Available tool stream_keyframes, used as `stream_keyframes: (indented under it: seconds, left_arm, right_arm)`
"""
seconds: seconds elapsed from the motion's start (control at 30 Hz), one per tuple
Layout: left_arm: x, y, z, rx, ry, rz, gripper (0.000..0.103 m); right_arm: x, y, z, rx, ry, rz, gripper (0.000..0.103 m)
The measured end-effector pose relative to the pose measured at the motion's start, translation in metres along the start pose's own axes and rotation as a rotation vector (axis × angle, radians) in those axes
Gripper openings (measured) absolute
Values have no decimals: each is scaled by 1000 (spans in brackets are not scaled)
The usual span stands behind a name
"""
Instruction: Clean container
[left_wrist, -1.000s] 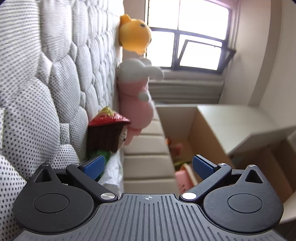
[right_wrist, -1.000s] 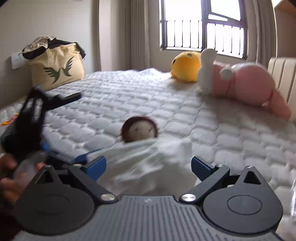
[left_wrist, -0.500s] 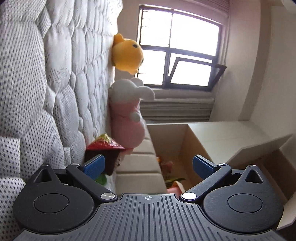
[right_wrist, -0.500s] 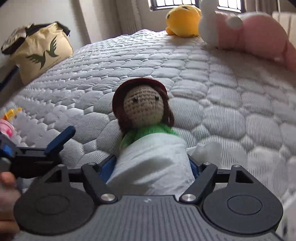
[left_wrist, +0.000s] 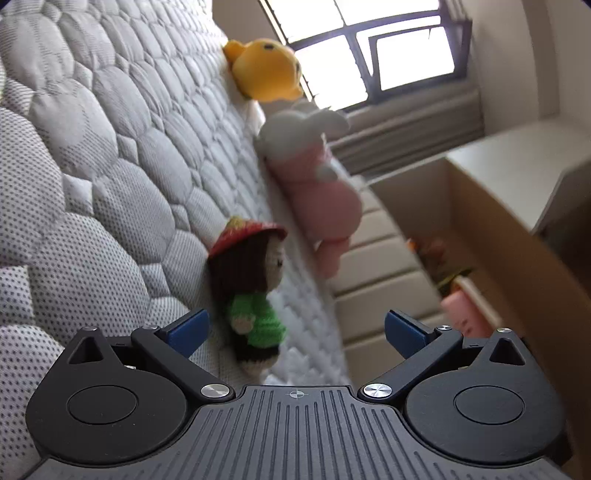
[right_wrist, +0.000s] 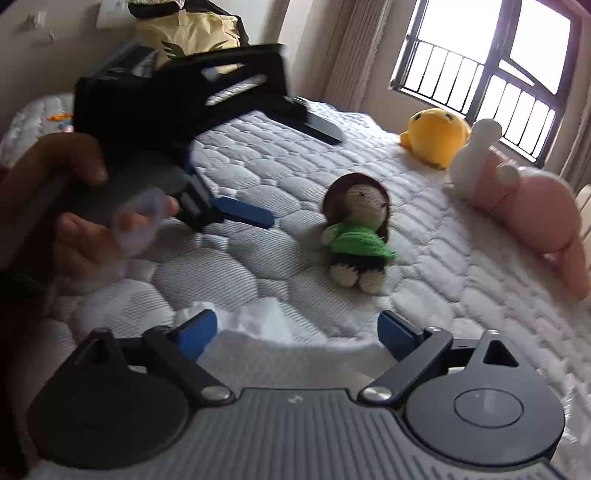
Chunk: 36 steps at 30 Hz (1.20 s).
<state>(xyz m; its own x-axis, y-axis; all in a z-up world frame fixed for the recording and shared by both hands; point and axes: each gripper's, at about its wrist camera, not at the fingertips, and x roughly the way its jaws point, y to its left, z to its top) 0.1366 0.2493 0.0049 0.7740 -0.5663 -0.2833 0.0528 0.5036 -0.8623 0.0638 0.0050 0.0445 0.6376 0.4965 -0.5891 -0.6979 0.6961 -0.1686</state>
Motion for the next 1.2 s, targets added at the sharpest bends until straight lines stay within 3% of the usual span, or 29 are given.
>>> stream_keyframes:
  seconds: [0.1, 0.23, 0.33, 0.47, 0.5, 0.53, 0.57, 0.7, 0.87, 0.97, 1.03, 1.13, 1.17, 1.2]
  left_arm:
    - [28, -13, -2, 31, 43, 110, 103]
    - [70, -23, 10, 72, 38, 240, 103]
    - [96, -26, 19, 125, 11, 271, 103]
    - [112, -30, 14, 253, 0, 265, 100]
    - [112, -31, 14, 274, 13, 259, 88]
    - [112, -30, 14, 286, 30, 251, 68]
    - [108, -27, 15, 279, 51, 228, 63]
    - [88, -16, 15, 236, 134, 125, 63]
    - [61, -25, -3, 365, 264, 92, 60]
    - [50, -39, -12, 508, 350, 73, 58]
    - [50, -47, -15, 590, 394, 68, 65]
    - [64, -45, -10, 579, 409, 59, 78]
    - [68, -43, -10, 573, 396, 73, 79]
    - [72, -42, -9, 568, 383, 92, 79]
  right_arm:
    - [2, -5, -11, 88, -6, 98, 80]
    - [-12, -13, -29, 141, -71, 105, 83]
    - [-31, -31, -34, 188, -108, 107, 96]
    - [-54, -62, -44, 260, -150, 30, 99]
    - [-57, -69, -48, 292, -151, 27, 100]
    - [-59, -76, -52, 324, -152, 23, 100]
    - [-62, -83, -56, 356, -153, 20, 100]
    - [-63, -101, -72, 448, -162, 7, 100]
    - [-71, -102, -77, 450, -195, -21, 100]
    - [-78, -106, -75, 522, -253, 83, 100]
    - [-78, -107, -71, 621, -304, 195, 103]
    - [-47, -109, -67, 801, -285, 394, 102]
    - [-34, -109, -68, 838, -255, 409, 102]
    - [-24, -109, -69, 851, -231, 368, 100]
